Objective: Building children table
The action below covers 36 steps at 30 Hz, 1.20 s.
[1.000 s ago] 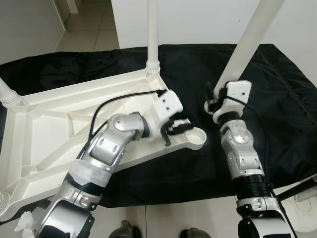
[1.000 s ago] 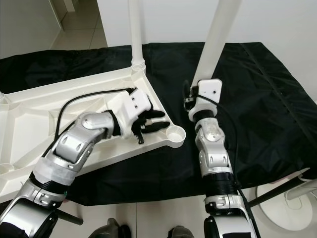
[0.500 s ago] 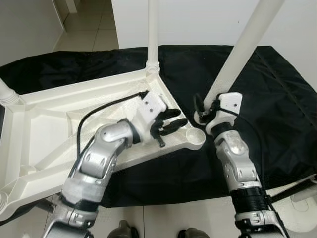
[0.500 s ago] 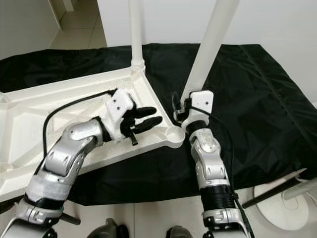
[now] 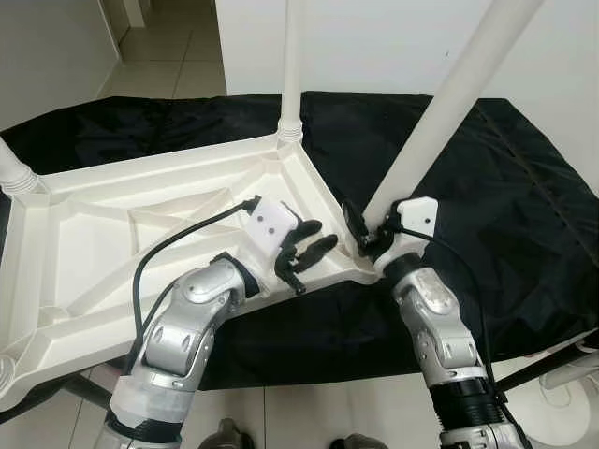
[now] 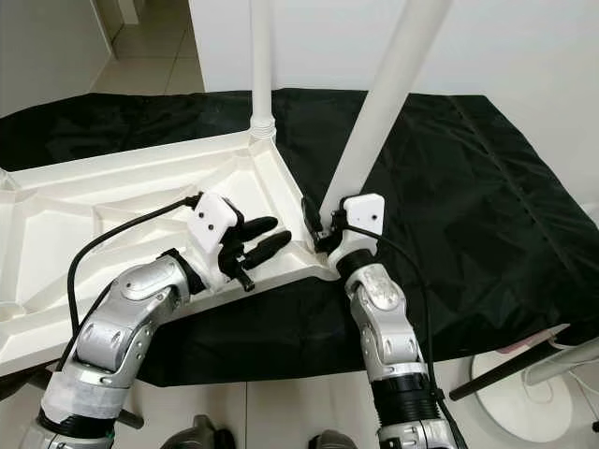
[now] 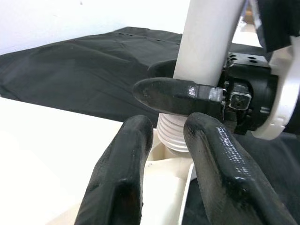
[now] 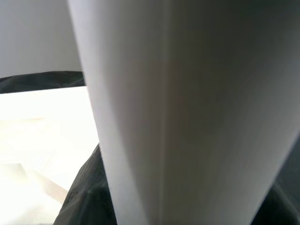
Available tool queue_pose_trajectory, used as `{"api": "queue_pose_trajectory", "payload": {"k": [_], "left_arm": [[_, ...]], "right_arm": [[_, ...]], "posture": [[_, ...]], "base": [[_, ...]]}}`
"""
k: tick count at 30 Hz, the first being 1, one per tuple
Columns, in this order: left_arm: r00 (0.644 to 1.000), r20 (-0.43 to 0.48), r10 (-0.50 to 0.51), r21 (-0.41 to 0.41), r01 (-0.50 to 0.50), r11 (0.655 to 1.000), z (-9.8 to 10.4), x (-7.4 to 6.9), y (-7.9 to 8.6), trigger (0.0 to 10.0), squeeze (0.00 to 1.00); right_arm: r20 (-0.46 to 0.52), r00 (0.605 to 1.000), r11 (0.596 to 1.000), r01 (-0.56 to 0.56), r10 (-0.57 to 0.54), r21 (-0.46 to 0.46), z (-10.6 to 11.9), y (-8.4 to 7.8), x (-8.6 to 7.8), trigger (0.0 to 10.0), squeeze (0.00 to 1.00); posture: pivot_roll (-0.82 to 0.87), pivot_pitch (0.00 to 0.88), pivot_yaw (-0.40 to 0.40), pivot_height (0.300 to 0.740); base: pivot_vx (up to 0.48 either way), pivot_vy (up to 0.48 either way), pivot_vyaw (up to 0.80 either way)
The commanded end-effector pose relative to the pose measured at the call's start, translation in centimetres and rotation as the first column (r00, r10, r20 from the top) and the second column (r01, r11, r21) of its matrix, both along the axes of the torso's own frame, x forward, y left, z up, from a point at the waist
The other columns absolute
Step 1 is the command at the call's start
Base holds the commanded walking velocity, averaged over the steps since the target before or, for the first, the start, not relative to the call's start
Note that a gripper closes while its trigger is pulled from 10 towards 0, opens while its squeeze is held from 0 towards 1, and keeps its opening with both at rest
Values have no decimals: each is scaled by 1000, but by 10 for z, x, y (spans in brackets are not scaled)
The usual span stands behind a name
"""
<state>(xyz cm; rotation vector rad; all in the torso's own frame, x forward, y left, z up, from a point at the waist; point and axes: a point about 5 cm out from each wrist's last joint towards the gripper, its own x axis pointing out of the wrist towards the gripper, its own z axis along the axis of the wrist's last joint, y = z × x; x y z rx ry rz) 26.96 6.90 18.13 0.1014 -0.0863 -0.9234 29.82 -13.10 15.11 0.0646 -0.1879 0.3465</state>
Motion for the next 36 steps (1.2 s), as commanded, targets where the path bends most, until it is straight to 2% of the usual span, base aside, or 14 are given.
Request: {"api": "queue_pose_trajectory", "payload": {"k": [1,6,8,10,16,20,25,27,33,36], "left_arm": [[1000,-10,23,7,-23,1000,-2,-1,2,10000,0],[1000,-7,26,13,-26,1000,-2,-1,2,10000,0],[1000,0,30,20,-30,999,-1,-2,2,10000,0],[999,4,38,26,-38,999,-1,-2,2,10000,0],[999,4,49,35,-49,998,-1,-1,3,10000,0],[997,6,76,47,-76,996,0,1,5,10000,0],[996,3,88,51,-88,995,0,1,8,10000,0],[996,3,88,51,-88,995,0,1,8,10000,0],[995,-1,104,58,-103,993,2,3,11,10000,0],[995,0,102,64,-101,993,2,3,10,10000,0]], "right_arm": [[-8,1000,1000,4,-4,-1,1,-4,-1,10000,0],[-41,999,999,25,-25,-20,-5,-8,-2,10000,0],[-128,991,997,42,-50,-63,-28,-13,-5,10000,0],[-176,983,996,38,-51,-81,-40,-13,-7,10000,0],[-184,982,996,24,-39,-86,-43,-9,-6,10000,0],[-150,989,982,-23,-6,-189,-44,-3,0,10000,0],[-118,993,960,-49,17,-274,-43,-4,1,10000,0],[-118,993,960,-49,17,-274,-43,-4,1,10000,0],[-89,994,915,-97,68,-391,-47,-9,-1,10000,0],[-98,991,919,-123,92,-375,-49,-8,-3,10000,0]], "posture": [[-67,0,-7,740],[-65,0,-9,740],[-63,0,-8,740],[-62,0,-6,740],[-60,0,-4,740],[-55,0,2,740],[-44,0,4,740],[-44,0,4,740],[-47,17,12,740],[-51,22,17,740]], "base": [[0,0,0],[0,0,0],[0,0,0],[0,0,0],[0,0,0],[0,0,0],[0,0,0],[0,0,0],[0,0,0],[0,0,0]]}}
